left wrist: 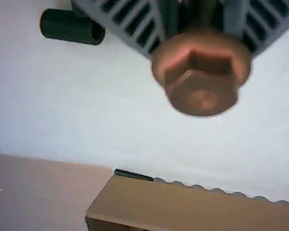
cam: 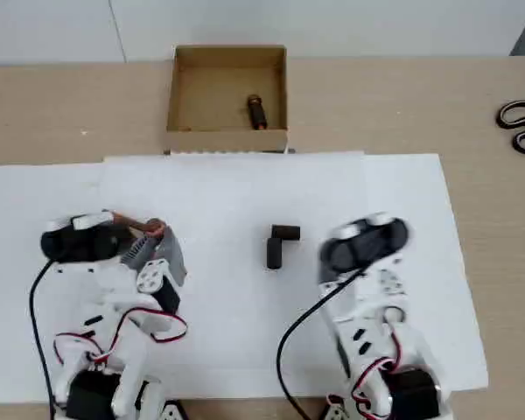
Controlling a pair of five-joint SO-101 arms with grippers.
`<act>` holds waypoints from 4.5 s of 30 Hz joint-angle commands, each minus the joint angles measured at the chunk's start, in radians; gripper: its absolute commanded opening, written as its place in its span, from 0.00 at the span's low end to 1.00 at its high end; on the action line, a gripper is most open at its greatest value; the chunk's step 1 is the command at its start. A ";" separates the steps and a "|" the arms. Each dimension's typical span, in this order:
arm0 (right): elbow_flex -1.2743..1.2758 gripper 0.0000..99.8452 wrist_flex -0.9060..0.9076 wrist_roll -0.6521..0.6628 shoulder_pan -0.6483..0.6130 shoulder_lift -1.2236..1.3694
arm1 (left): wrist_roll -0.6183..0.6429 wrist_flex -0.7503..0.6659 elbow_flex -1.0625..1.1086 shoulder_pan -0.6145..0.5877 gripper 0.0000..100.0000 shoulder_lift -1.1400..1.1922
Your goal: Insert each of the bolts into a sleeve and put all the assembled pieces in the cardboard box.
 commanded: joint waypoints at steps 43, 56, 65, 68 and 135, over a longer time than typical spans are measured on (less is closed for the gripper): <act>0.129 0.00 -0.300 0.138 -0.401 -0.010 | 0.359 -0.371 0.105 0.295 0.00 -0.009; 0.126 0.00 -0.302 0.138 -0.401 -0.010 | 0.244 -0.112 0.105 0.496 0.00 -0.009; 0.127 0.00 -0.300 0.138 -0.401 -0.010 | 0.161 0.011 0.099 0.493 0.20 -0.009; 0.130 0.00 -0.300 0.138 -0.400 -0.010 | 0.157 0.052 0.090 0.489 0.34 -0.009; -1.811 0.00 -0.777 0.606 -0.033 2.296 | -0.267 0.032 0.245 -0.106 0.01 -0.011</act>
